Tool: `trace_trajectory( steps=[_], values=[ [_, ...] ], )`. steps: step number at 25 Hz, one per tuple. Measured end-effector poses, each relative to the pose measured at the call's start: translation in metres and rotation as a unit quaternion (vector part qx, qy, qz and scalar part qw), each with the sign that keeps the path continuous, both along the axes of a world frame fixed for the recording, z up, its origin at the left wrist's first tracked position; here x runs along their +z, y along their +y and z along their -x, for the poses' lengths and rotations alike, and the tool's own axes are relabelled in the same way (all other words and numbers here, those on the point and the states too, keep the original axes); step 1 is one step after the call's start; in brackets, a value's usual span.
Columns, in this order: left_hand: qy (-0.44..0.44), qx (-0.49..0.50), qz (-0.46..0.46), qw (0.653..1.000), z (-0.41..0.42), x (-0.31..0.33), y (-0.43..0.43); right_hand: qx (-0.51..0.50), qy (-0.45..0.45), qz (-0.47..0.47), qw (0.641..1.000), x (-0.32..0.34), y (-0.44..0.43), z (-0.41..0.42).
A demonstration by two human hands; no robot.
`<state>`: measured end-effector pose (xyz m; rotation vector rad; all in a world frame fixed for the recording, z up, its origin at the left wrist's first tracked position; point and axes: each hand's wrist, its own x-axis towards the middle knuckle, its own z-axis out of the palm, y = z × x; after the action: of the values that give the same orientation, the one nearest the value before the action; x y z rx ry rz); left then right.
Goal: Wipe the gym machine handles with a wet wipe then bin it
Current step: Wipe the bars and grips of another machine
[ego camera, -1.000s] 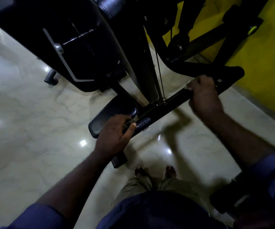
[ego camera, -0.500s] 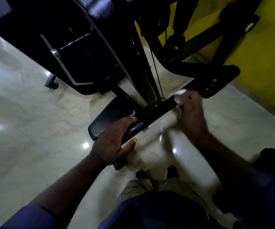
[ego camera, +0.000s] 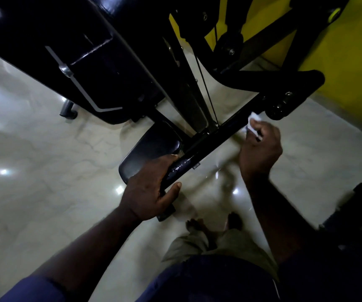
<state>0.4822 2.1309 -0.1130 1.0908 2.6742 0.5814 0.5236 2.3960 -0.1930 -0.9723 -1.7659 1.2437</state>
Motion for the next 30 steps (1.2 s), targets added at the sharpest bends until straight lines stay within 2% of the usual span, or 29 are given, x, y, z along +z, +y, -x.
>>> trace_trajectory(
  steps=[1,2,3,4,5,6,7,8,11,13,14,16,17,18,22,24,26,28,30],
  values=[
    [0.001,-0.002,0.001,1.000,0.001,-0.001,0.000,-0.044,0.079,0.172,0.981,-0.001,-0.006,0.004],
    [0.001,-0.001,0.002,1.000,0.001,-0.002,-0.001,-0.064,0.168,0.363,0.914,0.000,-0.003,0.011],
    [0.001,0.001,0.003,1.000,0.001,-0.002,-0.002,-0.061,0.232,0.516,0.822,0.001,0.006,0.017],
    [0.002,0.003,0.002,1.000,0.001,-0.003,-0.003,-0.056,0.264,0.612,0.743,0.005,0.018,0.023],
    [0.004,0.004,0.001,1.000,0.001,-0.003,-0.003,-0.047,0.275,0.668,0.690,0.005,0.030,0.028],
    [0.008,0.005,0.002,1.000,0.000,-0.002,-0.003,-0.033,0.284,0.701,0.653,0.004,0.039,0.030],
    [0.013,0.006,0.005,1.000,0.000,-0.002,-0.003,-0.021,0.285,0.717,0.635,0.004,0.040,0.031],
    [0.018,0.007,0.007,1.000,0.000,-0.002,-0.003,0.002,0.267,0.726,0.634,0.001,0.031,0.031],
    [0.030,0.005,0.003,1.000,0.000,-0.001,-0.001,0.123,0.223,0.716,0.650,-0.007,-0.024,0.008],
    [0.030,0.007,-0.003,1.000,-0.001,-0.001,-0.002,0.166,0.193,0.699,0.668,-0.013,-0.029,0.002],
    [0.026,0.014,-0.001,1.000,0.000,-0.003,-0.002,0.151,0.185,0.699,0.674,-0.016,-0.015,0.008],
    [0.010,0.041,0.005,0.999,0.001,-0.006,-0.001,0.076,0.223,0.697,0.678,-0.017,0.025,0.024],
    [0.004,0.051,0.006,0.999,0.001,-0.008,-0.001,0.043,0.238,0.679,0.693,-0.013,0.036,0.030],
    [-0.002,0.055,0.004,0.998,0.001,-0.009,-0.002,0.024,0.215,0.655,0.724,-0.007,0.032,0.031],
    [-0.023,0.030,-0.007,0.999,0.013,-0.019,-0.006,0.040,0.069,0.580,0.811,0.014,-0.074,0.004],
    [-0.032,0.036,-0.010,0.999,0.017,-0.020,-0.004,0.003,0.007,0.439,0.898,0.011,-0.081,-0.007],
    [-0.071,0.060,-0.019,0.996,0.018,-0.014,0.000,-0.038,-0.059,0.216,0.974,0.012,-0.040,-0.007],
    [-0.071,0.058,-0.035,0.995,0.016,-0.012,0.001,-0.036,-0.116,0.000,0.993,0.018,-0.001,-0.002],
    [-0.055,0.049,-0.052,0.996,0.013,-0.014,-0.004,0.018,-0.114,-0.136,0.984,0.023,-0.003,-0.005]
  ],
)
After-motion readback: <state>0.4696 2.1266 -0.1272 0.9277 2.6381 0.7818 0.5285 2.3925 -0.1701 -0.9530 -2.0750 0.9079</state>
